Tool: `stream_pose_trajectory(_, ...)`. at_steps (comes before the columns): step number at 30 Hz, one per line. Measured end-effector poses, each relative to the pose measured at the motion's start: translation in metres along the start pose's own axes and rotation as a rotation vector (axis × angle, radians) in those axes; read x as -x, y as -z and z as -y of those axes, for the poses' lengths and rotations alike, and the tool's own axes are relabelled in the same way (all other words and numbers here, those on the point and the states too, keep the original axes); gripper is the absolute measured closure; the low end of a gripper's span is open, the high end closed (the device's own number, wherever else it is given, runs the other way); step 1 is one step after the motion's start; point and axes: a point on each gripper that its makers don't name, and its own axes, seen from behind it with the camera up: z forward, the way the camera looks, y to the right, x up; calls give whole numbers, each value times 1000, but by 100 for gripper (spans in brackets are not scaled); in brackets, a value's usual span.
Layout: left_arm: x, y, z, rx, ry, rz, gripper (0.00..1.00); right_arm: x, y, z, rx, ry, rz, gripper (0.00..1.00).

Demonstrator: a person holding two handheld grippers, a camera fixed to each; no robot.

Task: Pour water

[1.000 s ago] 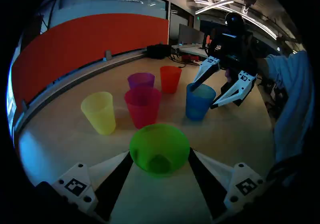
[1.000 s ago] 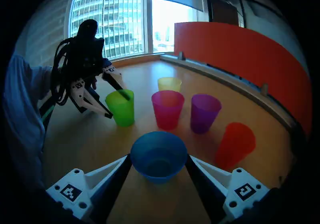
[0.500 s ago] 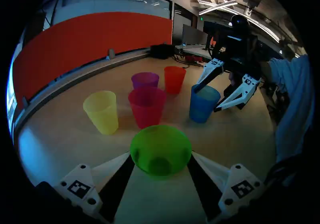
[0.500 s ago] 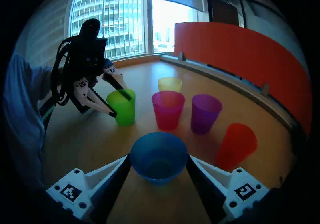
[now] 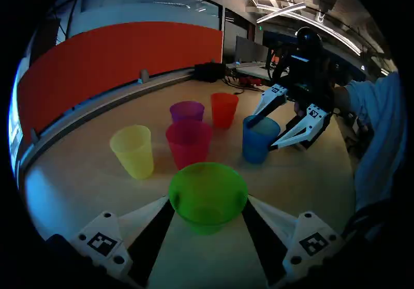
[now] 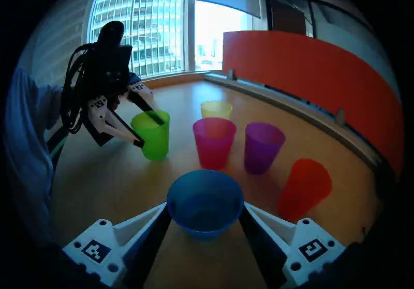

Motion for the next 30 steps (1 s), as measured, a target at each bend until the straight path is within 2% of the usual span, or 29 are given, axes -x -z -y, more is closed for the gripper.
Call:
stream_pose_trajectory(9, -32, 17, -4, -21, 0, -80, 14, -31, 21, -2, 36, -30, -86, 10)
stream_pose_trajectory(18, -78, 46, -5, -59, -19, -191, 14, -72, 54, -1, 84, -15, -183, 10)
stream_pose_trajectory(30, -130, 80, -19, -76, -46, -327, 14, -120, 91, 0, 131, 3, -306, 10)
